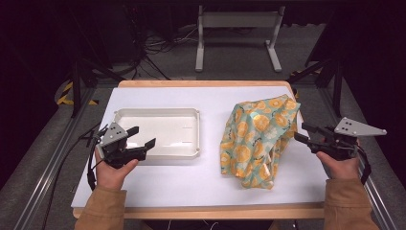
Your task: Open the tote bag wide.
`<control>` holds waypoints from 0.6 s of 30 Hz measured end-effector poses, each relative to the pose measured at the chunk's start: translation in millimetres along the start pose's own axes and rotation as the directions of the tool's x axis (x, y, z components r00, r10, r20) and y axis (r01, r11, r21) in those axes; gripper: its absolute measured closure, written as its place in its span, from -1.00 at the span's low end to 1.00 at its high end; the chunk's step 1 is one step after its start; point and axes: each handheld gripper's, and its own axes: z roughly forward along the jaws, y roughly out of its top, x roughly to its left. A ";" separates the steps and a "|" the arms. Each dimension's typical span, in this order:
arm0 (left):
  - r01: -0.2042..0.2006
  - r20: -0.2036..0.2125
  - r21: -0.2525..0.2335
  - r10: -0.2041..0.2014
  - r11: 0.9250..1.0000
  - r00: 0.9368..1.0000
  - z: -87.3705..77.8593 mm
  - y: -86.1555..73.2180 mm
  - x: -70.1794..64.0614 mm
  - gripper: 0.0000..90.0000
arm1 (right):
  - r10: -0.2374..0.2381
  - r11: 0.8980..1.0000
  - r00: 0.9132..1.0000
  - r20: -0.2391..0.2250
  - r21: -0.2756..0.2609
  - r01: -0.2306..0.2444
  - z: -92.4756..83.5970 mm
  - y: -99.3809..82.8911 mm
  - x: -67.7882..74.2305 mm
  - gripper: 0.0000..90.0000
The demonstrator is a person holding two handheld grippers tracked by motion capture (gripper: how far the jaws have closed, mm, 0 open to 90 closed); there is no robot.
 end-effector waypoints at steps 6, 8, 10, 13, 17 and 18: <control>0.010 -0.014 0.022 -0.010 1.000 1.000 1.7 0.5 0.1 -0.43 | 0.012 1.000 0.999 0.029 0.015 -0.013 -3.6 0.2 -5.3 -0.22; 0.015 -0.014 0.021 -0.014 1.000 1.000 1.5 0.3 0.6 -0.43 | 0.027 1.000 0.999 0.026 0.009 -0.027 -4.1 -1.7 -7.6 -0.26; 0.017 -0.013 0.020 -0.017 1.000 1.000 1.0 0.5 0.9 -0.43 | 0.034 0.999 0.999 0.032 0.007 -0.034 -2.9 -3.6 -8.9 -0.29; 0.014 -0.015 0.018 -0.014 1.000 1.000 0.4 1.0 0.6 -0.44 | 0.033 0.999 0.999 0.028 0.020 -0.034 2.0 -6.7 -9.3 -0.32; 0.008 -0.021 0.019 -0.007 1.000 1.000 0.8 0.6 0.2 -0.44 | 0.039 0.997 0.999 0.029 0.065 -0.041 10.9 -9.9 -10.9 -0.35; 0.006 -0.024 0.025 -0.006 1.000 1.000 1.2 0.3 0.4 -0.44 | 0.055 0.994 0.997 0.045 0.097 -0.060 13.0 -10.4 -12.0 -0.38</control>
